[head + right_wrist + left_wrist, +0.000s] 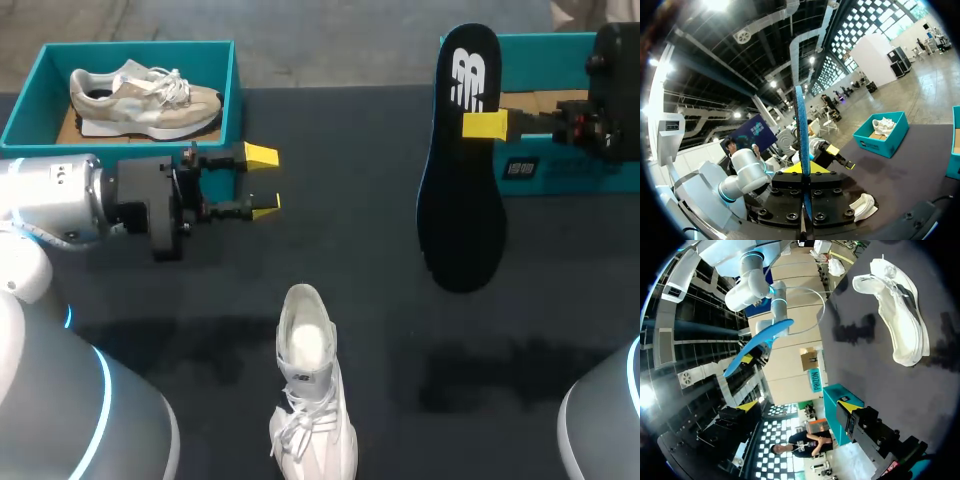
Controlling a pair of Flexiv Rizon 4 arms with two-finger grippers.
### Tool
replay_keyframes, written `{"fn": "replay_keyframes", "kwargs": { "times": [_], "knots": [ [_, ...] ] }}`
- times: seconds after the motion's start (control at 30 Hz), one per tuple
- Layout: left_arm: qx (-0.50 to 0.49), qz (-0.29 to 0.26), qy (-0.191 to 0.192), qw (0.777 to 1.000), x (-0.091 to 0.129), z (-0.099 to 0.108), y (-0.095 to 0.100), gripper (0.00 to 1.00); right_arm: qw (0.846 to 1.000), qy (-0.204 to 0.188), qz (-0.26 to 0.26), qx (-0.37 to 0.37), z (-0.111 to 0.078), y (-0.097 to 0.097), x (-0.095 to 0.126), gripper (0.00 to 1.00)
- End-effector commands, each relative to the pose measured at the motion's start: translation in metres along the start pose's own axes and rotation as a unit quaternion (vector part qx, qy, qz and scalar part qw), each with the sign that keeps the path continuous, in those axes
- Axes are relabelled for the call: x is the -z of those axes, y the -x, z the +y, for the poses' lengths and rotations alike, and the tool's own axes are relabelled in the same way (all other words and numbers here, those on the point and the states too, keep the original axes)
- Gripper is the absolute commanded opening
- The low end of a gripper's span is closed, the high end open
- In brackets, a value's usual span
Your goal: Take the shoe out of the shoebox, open the shoe tongue, remove and reinsert the insole, then place the shoe into the shoebox
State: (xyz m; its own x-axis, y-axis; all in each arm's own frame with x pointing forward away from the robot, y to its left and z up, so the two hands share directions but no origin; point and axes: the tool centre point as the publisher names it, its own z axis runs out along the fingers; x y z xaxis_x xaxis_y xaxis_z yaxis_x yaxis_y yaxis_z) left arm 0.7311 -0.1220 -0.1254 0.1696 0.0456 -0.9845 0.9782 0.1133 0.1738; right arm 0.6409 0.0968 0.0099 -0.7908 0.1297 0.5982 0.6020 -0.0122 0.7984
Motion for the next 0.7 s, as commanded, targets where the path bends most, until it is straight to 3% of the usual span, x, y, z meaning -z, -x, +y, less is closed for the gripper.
{"fn": "replay_keyframes", "kwargs": {
  "times": [0.03,0.4,0.7],
  "knots": [
    [-0.001,0.001,-0.005,1.0,-0.003,0.005,0.0,1.0,1.0,-0.001,-0.001,-0.001,0.0,0.0,-0.002,0.0],
    [-0.001,0.001,-0.005,1.0,-0.003,0.005,0.0,1.0,1.0,-0.001,-0.001,-0.001,0.0,0.0,-0.002,0.0],
    [-0.015,-0.01,-0.005,1.0,0.001,0.01,0.001,1.0,0.995,-0.046,-0.001,-0.089,0.017,0.03,-0.021,0.0]
  ]
}}
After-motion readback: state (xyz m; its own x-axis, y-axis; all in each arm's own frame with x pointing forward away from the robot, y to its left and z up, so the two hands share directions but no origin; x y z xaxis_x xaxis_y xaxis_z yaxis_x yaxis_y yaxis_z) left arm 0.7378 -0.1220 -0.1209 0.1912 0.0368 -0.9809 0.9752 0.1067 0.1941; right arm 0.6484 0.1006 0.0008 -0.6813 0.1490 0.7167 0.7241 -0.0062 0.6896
